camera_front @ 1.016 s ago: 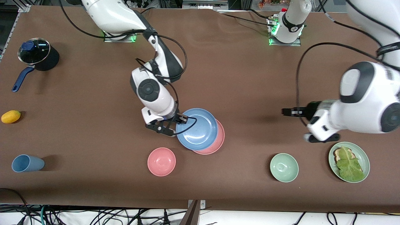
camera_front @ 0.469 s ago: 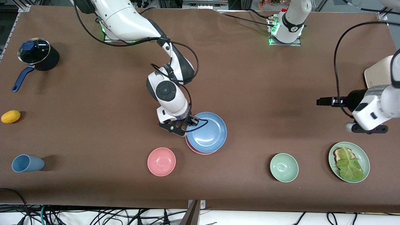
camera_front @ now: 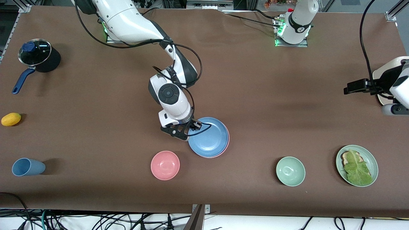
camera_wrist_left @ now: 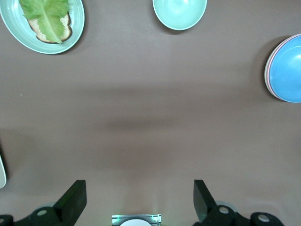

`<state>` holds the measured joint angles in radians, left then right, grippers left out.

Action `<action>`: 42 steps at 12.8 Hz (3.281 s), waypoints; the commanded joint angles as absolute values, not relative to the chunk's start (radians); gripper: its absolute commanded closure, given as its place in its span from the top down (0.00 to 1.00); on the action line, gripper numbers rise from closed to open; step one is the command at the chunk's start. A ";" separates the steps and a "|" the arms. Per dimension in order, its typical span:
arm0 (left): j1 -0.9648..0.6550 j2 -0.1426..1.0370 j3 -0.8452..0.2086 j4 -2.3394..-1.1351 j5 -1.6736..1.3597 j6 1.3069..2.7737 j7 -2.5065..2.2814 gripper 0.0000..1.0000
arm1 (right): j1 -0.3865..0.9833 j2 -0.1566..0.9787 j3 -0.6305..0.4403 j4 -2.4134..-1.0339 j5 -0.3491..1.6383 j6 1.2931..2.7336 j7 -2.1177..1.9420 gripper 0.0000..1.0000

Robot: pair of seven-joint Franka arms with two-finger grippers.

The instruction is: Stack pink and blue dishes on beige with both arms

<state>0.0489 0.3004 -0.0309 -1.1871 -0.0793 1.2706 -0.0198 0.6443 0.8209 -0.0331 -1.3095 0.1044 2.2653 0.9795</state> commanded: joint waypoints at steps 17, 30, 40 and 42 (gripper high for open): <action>0.034 0.061 -0.046 -1.563 -0.051 1.344 -0.012 1.00 | 0.225 0.191 -0.053 -1.449 0.094 1.503 0.125 1.00; 0.025 0.089 -0.046 -1.545 -0.061 1.333 -0.083 1.00 | 0.077 0.017 0.071 -1.532 -0.021 1.447 0.005 1.00; 0.034 0.115 -0.044 -1.514 -0.061 1.333 -0.083 1.00 | 0.072 0.014 0.046 -1.532 -0.018 1.443 -0.003 1.00; 0.032 0.117 -0.044 -1.502 -0.061 1.333 -0.083 1.00 | 0.071 0.012 0.046 -1.534 -0.020 1.442 -0.005 1.00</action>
